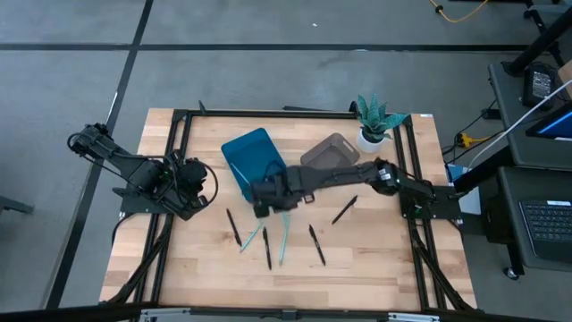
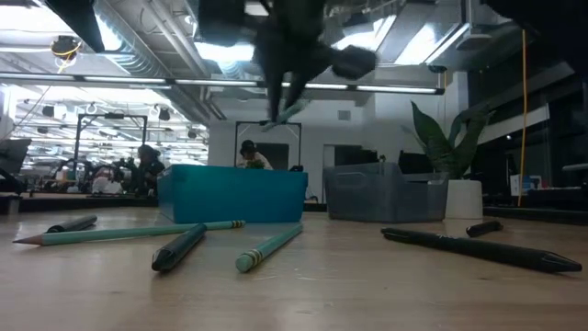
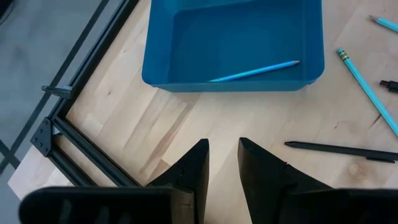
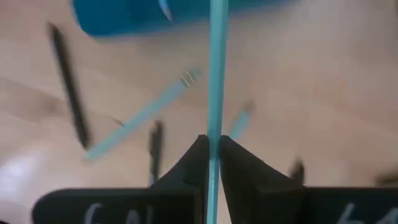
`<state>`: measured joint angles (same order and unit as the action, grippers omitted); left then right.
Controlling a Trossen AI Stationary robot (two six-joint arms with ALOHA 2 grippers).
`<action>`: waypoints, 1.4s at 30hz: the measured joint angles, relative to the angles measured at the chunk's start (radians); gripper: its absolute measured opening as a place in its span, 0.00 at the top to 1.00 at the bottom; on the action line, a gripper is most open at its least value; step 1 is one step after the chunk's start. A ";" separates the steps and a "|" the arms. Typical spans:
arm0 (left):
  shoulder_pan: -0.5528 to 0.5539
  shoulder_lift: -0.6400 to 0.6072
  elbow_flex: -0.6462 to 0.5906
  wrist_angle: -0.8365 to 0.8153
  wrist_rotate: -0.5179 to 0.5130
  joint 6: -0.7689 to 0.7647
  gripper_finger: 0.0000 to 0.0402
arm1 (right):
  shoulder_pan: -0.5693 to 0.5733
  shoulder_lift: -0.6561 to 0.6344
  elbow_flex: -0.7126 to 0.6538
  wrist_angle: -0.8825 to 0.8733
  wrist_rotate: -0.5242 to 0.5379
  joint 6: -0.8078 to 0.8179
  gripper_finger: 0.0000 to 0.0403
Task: Sort pens & pencils
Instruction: Put the right light blue pencil into the blue bin
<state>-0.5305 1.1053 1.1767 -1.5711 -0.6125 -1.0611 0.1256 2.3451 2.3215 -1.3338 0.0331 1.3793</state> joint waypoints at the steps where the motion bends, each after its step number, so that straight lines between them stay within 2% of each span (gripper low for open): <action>1: 0.000 0.000 0.000 0.000 0.000 0.000 0.80 | -0.016 0.000 0.000 0.025 0.000 -0.025 0.91; 10: 0.000 0.000 0.000 0.000 0.000 0.000 0.80 | -0.163 0.000 0.000 0.197 -0.033 -0.208 0.92; 20: 0.000 0.000 0.000 0.000 -0.006 0.000 0.80 | -0.294 0.000 0.000 0.342 -0.115 -0.312 0.92; 29: 0.000 0.000 0.000 0.000 -0.019 0.000 0.80 | -0.313 0.010 -0.002 0.351 -0.116 -0.343 0.92; 42: 0.000 0.000 0.000 0.001 -0.041 0.000 0.80 | -0.323 0.090 -0.003 0.409 -0.148 -0.367 0.91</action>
<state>-0.5308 1.1051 1.1767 -1.5700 -0.6533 -1.0615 -0.1974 2.4349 2.3188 -0.9250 -0.1151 1.0122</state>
